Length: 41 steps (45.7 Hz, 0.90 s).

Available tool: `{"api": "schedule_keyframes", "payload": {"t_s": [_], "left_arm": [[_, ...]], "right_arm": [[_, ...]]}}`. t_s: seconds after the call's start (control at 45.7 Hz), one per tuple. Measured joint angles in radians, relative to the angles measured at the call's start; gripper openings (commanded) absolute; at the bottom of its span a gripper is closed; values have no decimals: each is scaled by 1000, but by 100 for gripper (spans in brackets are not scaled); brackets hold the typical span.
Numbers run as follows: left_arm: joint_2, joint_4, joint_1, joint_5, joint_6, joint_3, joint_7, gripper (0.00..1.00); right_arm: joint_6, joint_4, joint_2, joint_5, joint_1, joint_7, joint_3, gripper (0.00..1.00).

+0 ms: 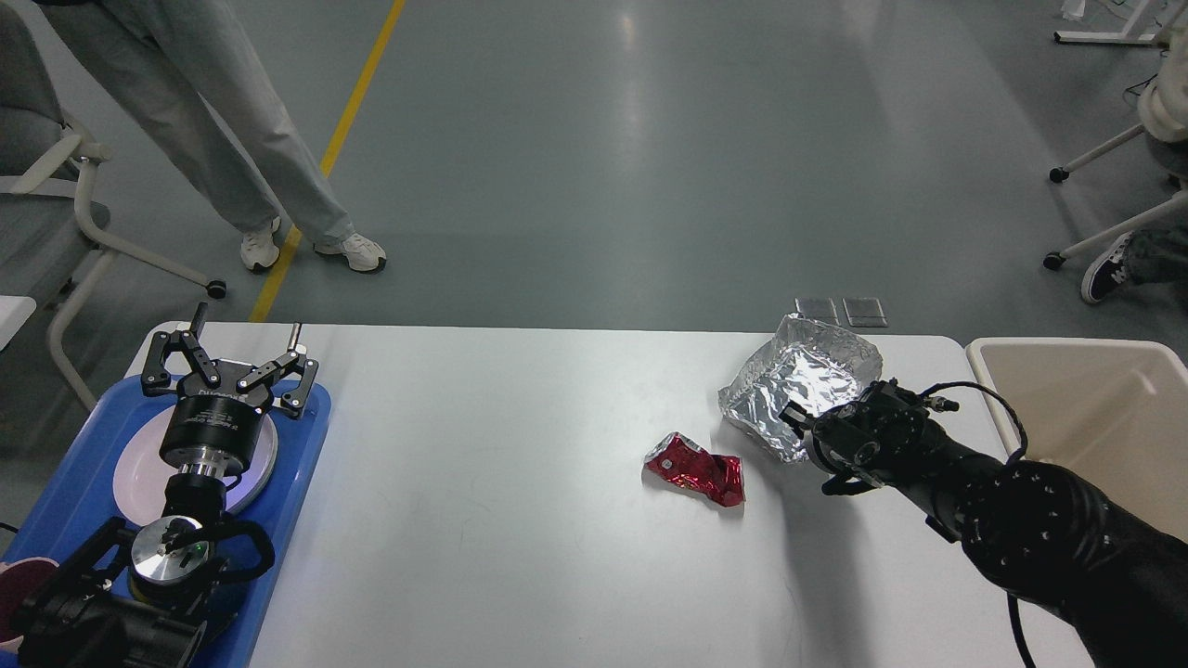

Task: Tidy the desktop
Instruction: 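Grasp the crumpled foil wrapper with the right gripper, then carry the foil wrapper into the white bin and release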

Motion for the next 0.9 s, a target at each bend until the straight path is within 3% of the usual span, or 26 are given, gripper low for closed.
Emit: {"api": "schedule_keyframes", "payload": {"t_s": [0.241, 0.525, 0.744, 0.81, 0.897], "left_arm": [[0, 0, 0, 0, 0, 0, 0, 96], [0, 0, 0, 0, 0, -1, -1, 96], [0, 0, 0, 0, 0, -1, -1, 96], [0, 0, 0, 0, 0, -1, -1, 96], [0, 0, 0, 0, 1, -1, 0, 96]], "right_arm": [[5, 80, -48, 3, 50, -19, 4, 0], [0, 598, -365, 12, 360, -36, -10, 0], [9, 1004, -559, 16, 694, -25, -189, 0], [11, 1123, -577, 17, 810, -13, -275, 0], [42, 1263, -582, 18, 973, 34, -401, 0]]}}
